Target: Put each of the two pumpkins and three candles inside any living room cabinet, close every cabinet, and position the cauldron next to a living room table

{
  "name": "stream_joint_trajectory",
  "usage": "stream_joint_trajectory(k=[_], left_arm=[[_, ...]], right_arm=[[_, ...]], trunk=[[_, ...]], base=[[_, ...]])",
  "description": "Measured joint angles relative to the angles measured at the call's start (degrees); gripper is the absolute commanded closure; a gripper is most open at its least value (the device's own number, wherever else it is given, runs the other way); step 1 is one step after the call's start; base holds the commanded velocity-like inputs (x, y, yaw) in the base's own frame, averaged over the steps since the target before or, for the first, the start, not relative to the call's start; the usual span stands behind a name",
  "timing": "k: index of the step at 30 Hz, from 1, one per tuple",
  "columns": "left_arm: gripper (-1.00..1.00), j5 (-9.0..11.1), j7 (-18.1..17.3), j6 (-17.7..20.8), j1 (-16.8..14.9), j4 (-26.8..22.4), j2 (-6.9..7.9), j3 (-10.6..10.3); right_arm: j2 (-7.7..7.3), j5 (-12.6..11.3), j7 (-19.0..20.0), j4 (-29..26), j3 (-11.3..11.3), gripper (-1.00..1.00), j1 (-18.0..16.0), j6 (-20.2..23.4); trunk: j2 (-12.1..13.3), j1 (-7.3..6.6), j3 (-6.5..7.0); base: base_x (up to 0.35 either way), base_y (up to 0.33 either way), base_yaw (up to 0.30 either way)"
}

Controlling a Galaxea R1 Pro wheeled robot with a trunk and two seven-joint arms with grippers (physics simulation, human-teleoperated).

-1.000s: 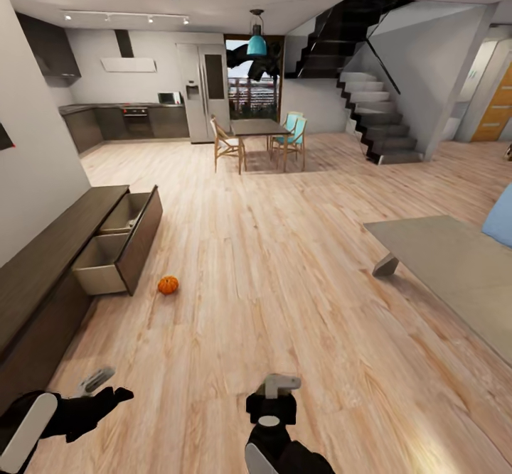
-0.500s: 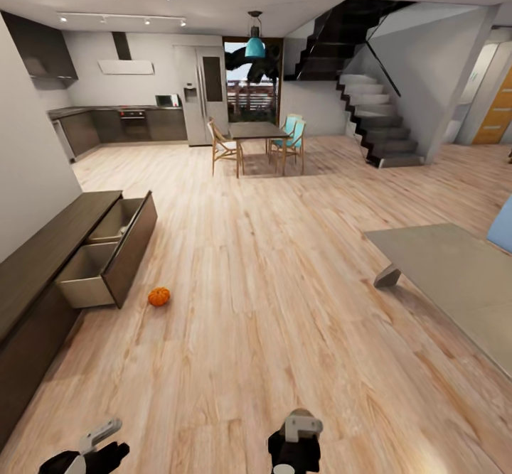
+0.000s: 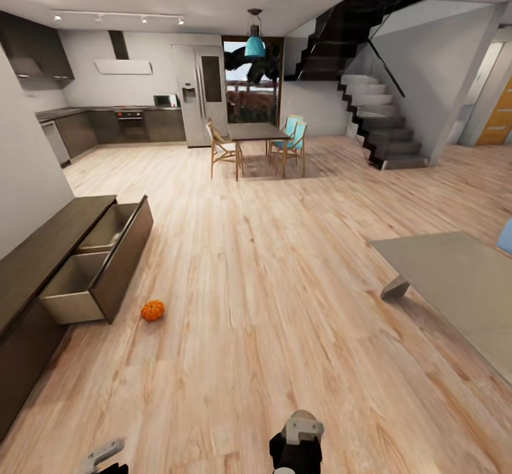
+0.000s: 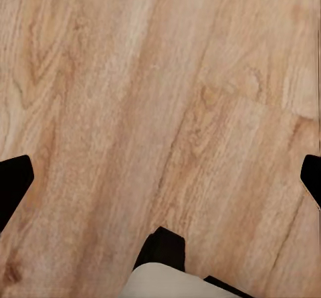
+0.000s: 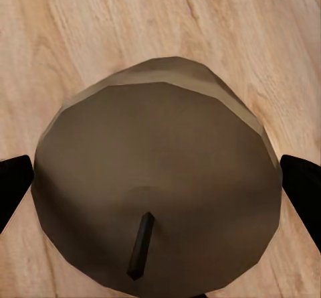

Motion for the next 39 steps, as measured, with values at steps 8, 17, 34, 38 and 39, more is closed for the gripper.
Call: stream_joint_trajectory(k=[8,17,34,38,39], left_arm=[[-1.0,-5.3,0.3,-3.2,0.0,0.6,-2.09,0.0],[-1.0,-6.6,3.3,-6.8,0.0,2.7,-3.1,0.0],[-1.0,-6.6,3.3,-8.3,0.0,2.8,-3.46,-0.2],[-1.0,-6.6,3.3,-8.7,0.0,2.8,-3.46,-0.2],[-1.0,-6.5,3.3,-9.4,0.0,2.8,-3.46,-0.1]], right_arm=[[0.03,0.1,0.1,0.2,0.0,1.0,0.0,0.0],[0.05,-0.2,0.2,0.2,0.2,1.0,0.0,0.5],[0.03,0.0,0.2,0.2,0.2,1.0,0.0,0.1],[0.02,0.0,0.2,0.2,0.2,1.0,0.0,0.1],[0.04,0.0,0.2,0.2,0.3,1.0,0.0,0.1]], trunk=[[0.0,0.0,0.0],[0.0,0.0,0.0],[0.0,0.0,0.0],[0.0,0.0,0.09],[0.0,0.0,0.16]], base=[[0.302,-0.152,0.0],[0.288,-0.096,0.0],[0.315,-0.028,0.0],[0.32,-0.141,0.0],[0.32,-0.157,0.0]])
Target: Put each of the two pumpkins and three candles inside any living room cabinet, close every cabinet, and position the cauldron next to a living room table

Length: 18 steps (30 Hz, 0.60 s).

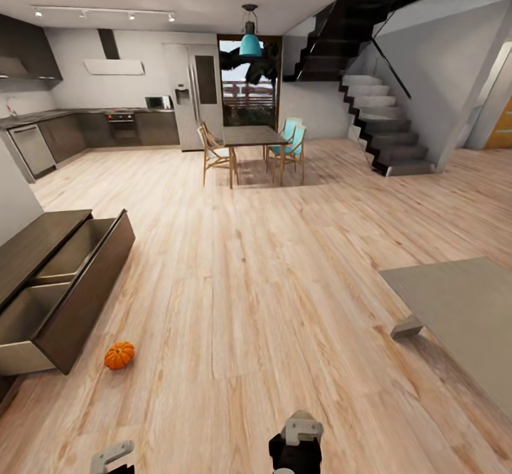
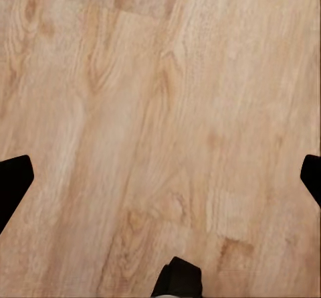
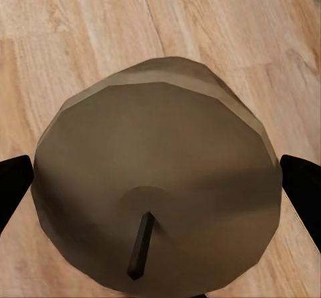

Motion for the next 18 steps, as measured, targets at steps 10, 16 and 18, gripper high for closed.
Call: stream_joint_trajectory(k=[10,16,18], left_arm=[[-1.0,-0.1,0.1,-2.6,0.0,2.2,0.0,0.0],[-1.0,-0.1,0.1,-2.6,0.0,2.3,0.0,0.0],[-1.0,-0.1,0.1,-2.7,0.0,2.3,0.0,0.0]], right_arm=[[0.01,0.0,0.0,0.0,0.0,1.0,0.0,0.0],[0.01,-0.1,0.0,0.0,0.0,1.0,0.0,0.0],[0.01,-0.1,0.0,0.0,0.0,1.0,0.0,0.0]], trunk=[[0.0,0.0,0.51],[0.0,0.0,0.52],[0.0,0.0,0.52]], base=[[0.32,-0.161,0.0],[0.32,-0.161,0.0],[0.32,-0.148,0.0]])
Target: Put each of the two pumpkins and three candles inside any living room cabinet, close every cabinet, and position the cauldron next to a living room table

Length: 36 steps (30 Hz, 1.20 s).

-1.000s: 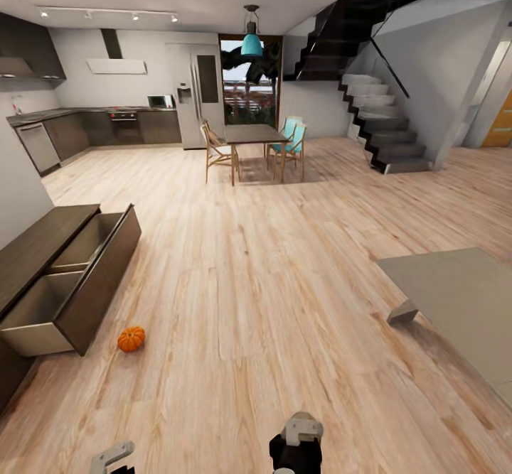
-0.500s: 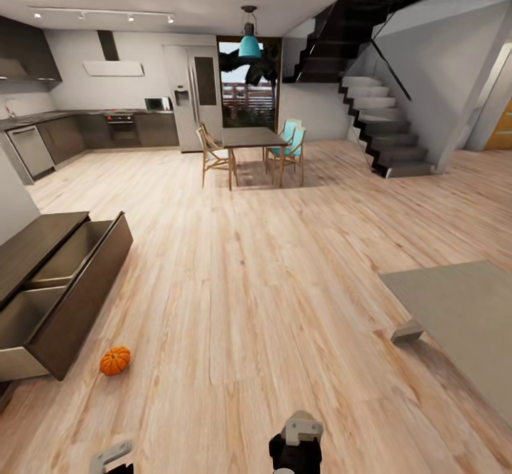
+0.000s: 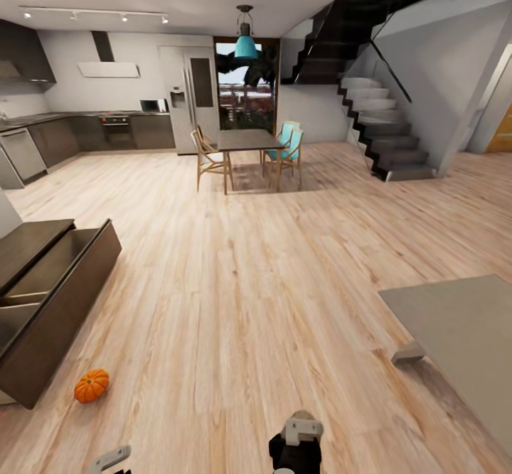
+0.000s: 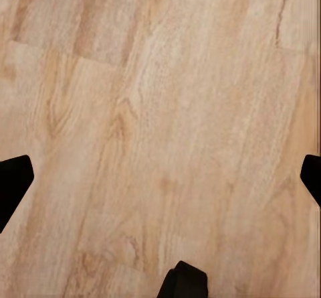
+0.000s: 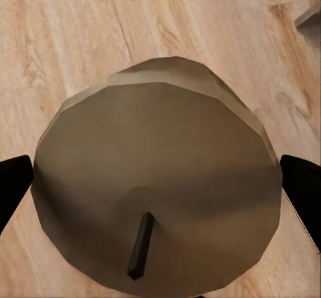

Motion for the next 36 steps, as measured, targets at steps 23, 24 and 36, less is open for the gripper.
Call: stream_joint_trajectory(k=[23,24,36], left_arm=[[-1.0,0.0,0.0,-0.6,0.0,0.0,0.0,0.1],[-1.0,0.0,0.0,-0.6,0.0,0.0,0.0,0.1],[-1.0,0.0,0.0,-0.6,0.0,0.0,0.0,0.1]], right_arm=[[0.0,0.1,0.0,0.0,0.0,1.0,0.0,-0.1],[0.0,0.0,0.0,0.0,0.0,1.0,0.0,0.0],[-0.37,0.1,1.8,0.0,0.0,1.0,0.0,0.0]], trunk=[[0.0,0.0,0.0],[0.0,0.0,0.0],[0.0,0.0,0.0]], base=[[0.326,-0.039,0.0],[0.331,0.0,0.0],[0.331,0.0,0.0]])
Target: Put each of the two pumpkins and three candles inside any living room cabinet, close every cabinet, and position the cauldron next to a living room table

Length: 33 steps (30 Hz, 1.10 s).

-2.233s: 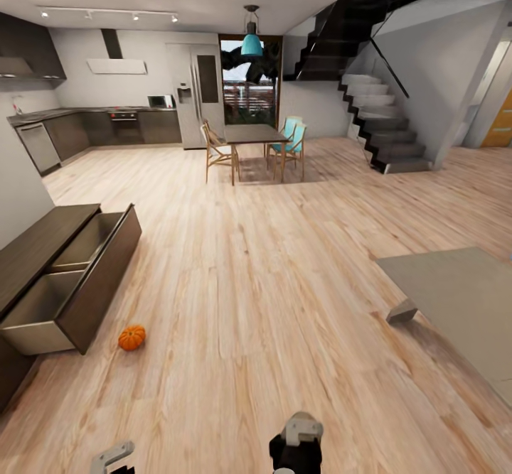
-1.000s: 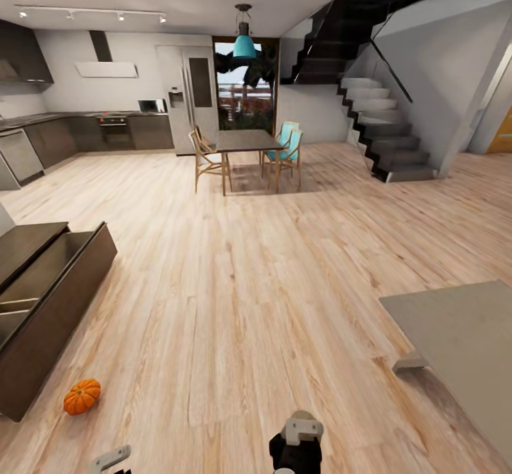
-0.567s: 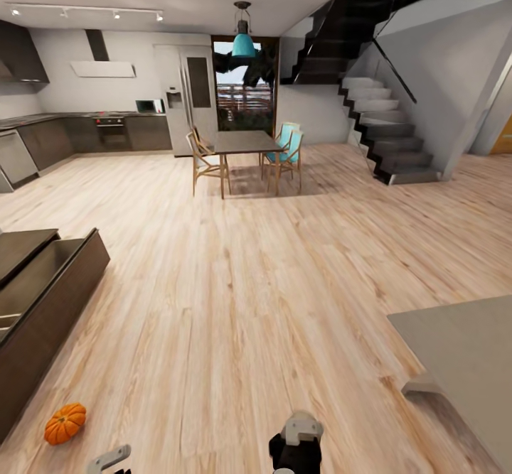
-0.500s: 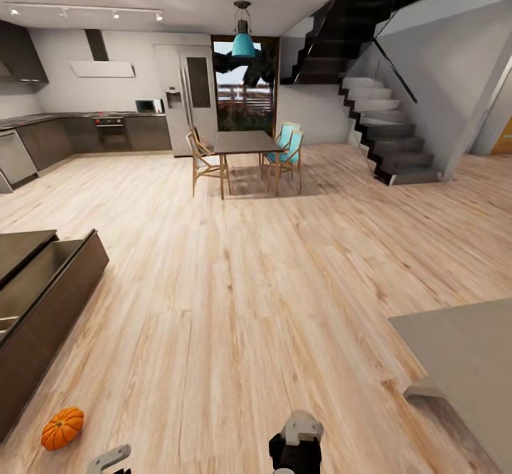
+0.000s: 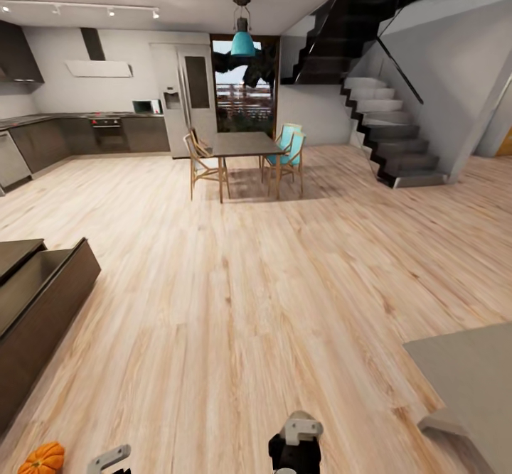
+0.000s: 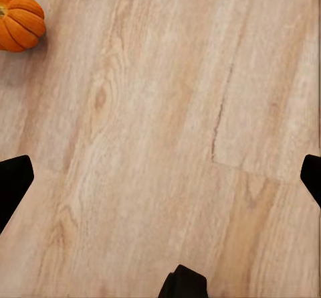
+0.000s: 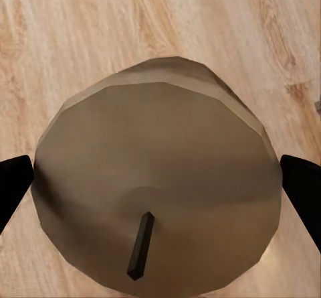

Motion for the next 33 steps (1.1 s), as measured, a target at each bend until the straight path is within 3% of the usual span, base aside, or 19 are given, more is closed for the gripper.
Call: stream_joint_trajectory(k=[7,8,9,11,16,33], left_arm=[[-1.0,0.0,0.0,0.0,0.0,0.0,0.0,0.0],[-1.0,0.0,0.0,0.0,0.0,0.0,0.0,0.0],[-1.0,0.0,0.0,0.0,0.0,0.0,0.0,-0.1],[-1.0,0.0,0.0,0.0,0.0,0.0,0.0,0.0],[-1.0,0.1,0.0,-0.8,0.0,0.1,0.0,-0.1],[-1.0,0.1,0.0,-1.0,0.0,0.1,-0.03,0.0]], right_arm=[[-1.55,-0.7,8.3,0.9,-0.9,1.0,-0.2,0.5],[-2.26,-0.8,11.6,1.7,-1.4,1.0,-0.5,0.7],[-2.95,-0.9,17.2,3.5,-3.6,1.0,-1.0,1.3],[-3.08,-0.6,18.9,5.3,-5.5,1.0,-1.2,1.1],[-3.21,0.0,19.7,6.6,-6.8,1.0,-1.1,0.7],[-2.83,0.1,19.7,6.8,-6.8,1.0,-0.7,0.8]], trunk=[[0.0,0.0,0.0],[0.0,0.0,0.0],[0.0,0.0,0.0],[0.0,0.0,0.0],[0.0,0.0,0.0],[0.0,0.0,-0.02]], base=[[0.331,0.0,0.0],[0.331,0.0,0.0],[0.331,0.0,0.0],[0.331,0.0,0.0],[0.331,0.0,0.0],[0.331,0.0,0.097]])
